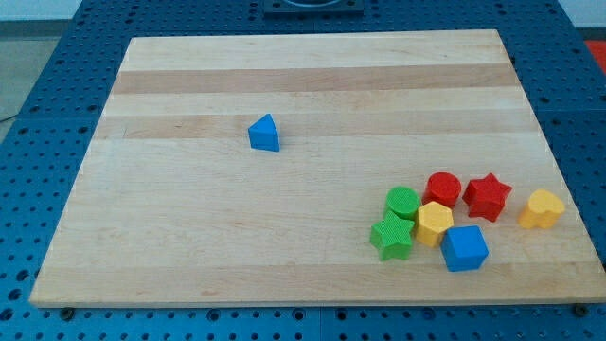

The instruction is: Push the blue cube closer to the blue triangle

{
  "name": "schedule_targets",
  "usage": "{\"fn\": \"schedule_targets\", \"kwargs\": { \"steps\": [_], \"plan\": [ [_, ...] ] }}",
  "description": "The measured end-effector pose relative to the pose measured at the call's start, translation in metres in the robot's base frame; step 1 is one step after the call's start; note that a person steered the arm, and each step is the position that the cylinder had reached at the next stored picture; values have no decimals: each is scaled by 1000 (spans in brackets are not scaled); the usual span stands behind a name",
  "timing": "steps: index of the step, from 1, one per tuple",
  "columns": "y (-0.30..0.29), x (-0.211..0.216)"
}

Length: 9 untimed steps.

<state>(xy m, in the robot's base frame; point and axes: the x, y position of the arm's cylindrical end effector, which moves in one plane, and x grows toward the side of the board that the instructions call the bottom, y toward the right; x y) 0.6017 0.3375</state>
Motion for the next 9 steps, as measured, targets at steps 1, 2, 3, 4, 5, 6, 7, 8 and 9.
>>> {"fn": "schedule_targets", "kwargs": {
  "steps": [1,2,3,4,5,6,7,8,9],
  "plan": [
    [-49,15],
    [-115,-3],
    [-172,-11],
    [-232,-12],
    [-275,-12],
    [-301,-12],
    [-312,-3],
    [-316,16],
    [-365,13]
  ]
}}
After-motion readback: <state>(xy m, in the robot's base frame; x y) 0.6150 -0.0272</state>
